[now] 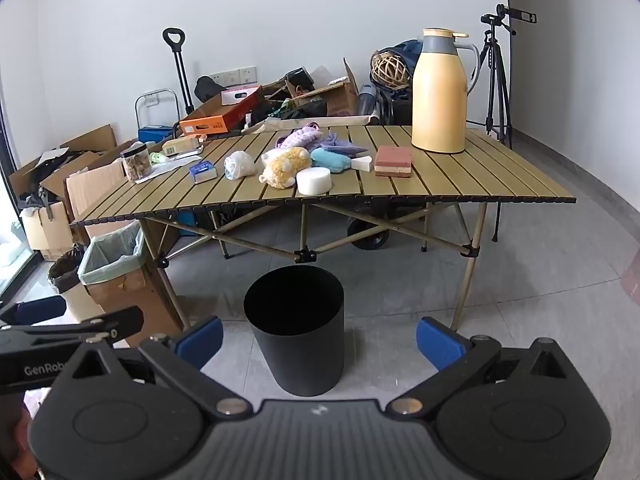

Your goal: Collect trash

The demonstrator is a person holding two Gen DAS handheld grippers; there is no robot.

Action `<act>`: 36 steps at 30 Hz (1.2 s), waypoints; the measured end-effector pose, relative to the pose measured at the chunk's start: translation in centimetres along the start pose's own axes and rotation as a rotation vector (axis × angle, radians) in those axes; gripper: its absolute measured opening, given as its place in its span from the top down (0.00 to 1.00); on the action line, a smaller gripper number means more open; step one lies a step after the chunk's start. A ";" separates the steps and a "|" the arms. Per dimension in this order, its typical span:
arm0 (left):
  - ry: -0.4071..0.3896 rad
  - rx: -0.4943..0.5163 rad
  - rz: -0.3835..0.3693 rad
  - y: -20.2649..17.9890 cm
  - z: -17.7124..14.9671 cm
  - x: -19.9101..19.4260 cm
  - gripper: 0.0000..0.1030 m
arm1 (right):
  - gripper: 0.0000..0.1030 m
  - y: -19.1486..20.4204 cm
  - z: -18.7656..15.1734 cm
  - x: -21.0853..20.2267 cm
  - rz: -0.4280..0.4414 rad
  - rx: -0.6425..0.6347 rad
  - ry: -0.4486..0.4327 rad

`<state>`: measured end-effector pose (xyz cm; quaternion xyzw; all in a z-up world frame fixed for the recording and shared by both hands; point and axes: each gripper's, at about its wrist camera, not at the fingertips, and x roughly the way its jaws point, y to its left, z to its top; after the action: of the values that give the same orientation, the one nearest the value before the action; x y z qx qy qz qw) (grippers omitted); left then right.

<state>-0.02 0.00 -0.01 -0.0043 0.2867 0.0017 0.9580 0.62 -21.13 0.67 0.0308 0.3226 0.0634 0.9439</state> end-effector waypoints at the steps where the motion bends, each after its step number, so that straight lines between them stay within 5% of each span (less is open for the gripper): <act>1: -0.001 0.001 0.000 0.0 0.0 0.0 0.00 | 0.00 0.0 0.0 0.0 -0.002 -0.003 0.003; 36: 0.008 -0.014 -0.010 0.0 0.0 -0.1 0.00 | 0.00 0.1 0.1 0.0 0.003 0.003 -0.001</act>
<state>-0.12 -0.03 0.02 -0.0125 0.2906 -0.0011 0.9568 0.61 -21.05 0.76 0.0325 0.3220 0.0644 0.9440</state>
